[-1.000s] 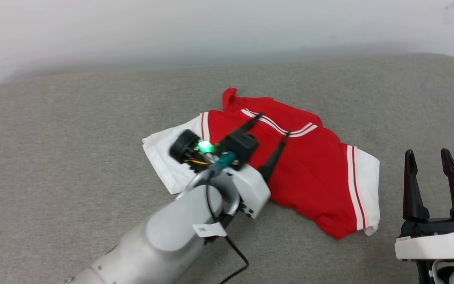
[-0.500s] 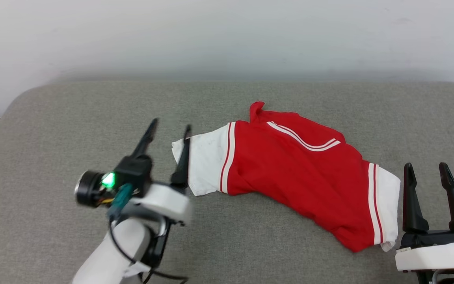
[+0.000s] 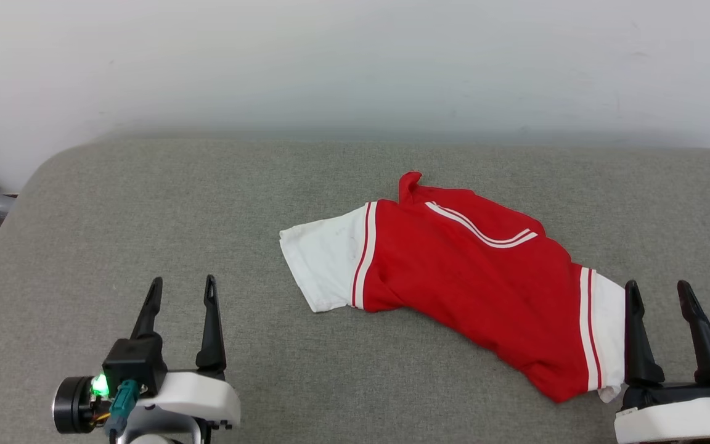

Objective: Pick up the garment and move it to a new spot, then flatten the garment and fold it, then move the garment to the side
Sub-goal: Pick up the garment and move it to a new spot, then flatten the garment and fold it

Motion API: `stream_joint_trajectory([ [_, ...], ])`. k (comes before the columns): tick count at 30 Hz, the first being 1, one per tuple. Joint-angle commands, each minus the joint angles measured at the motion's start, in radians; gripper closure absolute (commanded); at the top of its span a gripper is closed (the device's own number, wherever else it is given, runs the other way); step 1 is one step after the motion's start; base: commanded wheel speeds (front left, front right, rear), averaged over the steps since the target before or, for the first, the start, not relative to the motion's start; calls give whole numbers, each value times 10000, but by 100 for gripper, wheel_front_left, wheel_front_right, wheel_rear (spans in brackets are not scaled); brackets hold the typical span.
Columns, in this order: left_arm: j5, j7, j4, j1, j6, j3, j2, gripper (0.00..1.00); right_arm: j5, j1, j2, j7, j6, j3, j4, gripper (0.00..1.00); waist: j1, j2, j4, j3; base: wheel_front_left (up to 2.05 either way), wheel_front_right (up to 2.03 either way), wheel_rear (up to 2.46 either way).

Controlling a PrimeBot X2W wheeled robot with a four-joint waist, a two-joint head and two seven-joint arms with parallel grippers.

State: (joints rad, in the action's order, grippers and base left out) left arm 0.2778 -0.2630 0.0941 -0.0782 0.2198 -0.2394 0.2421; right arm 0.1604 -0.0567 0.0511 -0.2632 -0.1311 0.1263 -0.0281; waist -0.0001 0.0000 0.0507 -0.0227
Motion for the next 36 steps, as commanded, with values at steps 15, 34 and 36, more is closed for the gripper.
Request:
stream_joint_trajectory([
  [15, -1319, -26, -362, 1463, -858, 1106, -1276, 0, 93, -526, -17, -24, 7, -57, 229, 0, 1, 0, 48, 241, 0, 0, 0],
  [34, -1883, -27, -197, 1727, -1407, 1628, -1708, 0, 226, -723, -17, -24, 7, -82, 441, 0, 1, 0, 12, 330, 0, 0, 0],
  [36, -1916, -27, -167, 1688, -1479, 1677, -1717, 0, 220, -704, -17, -24, 7, -92, 457, 0, 1, 0, -2, 329, 0, 0, 0],
])
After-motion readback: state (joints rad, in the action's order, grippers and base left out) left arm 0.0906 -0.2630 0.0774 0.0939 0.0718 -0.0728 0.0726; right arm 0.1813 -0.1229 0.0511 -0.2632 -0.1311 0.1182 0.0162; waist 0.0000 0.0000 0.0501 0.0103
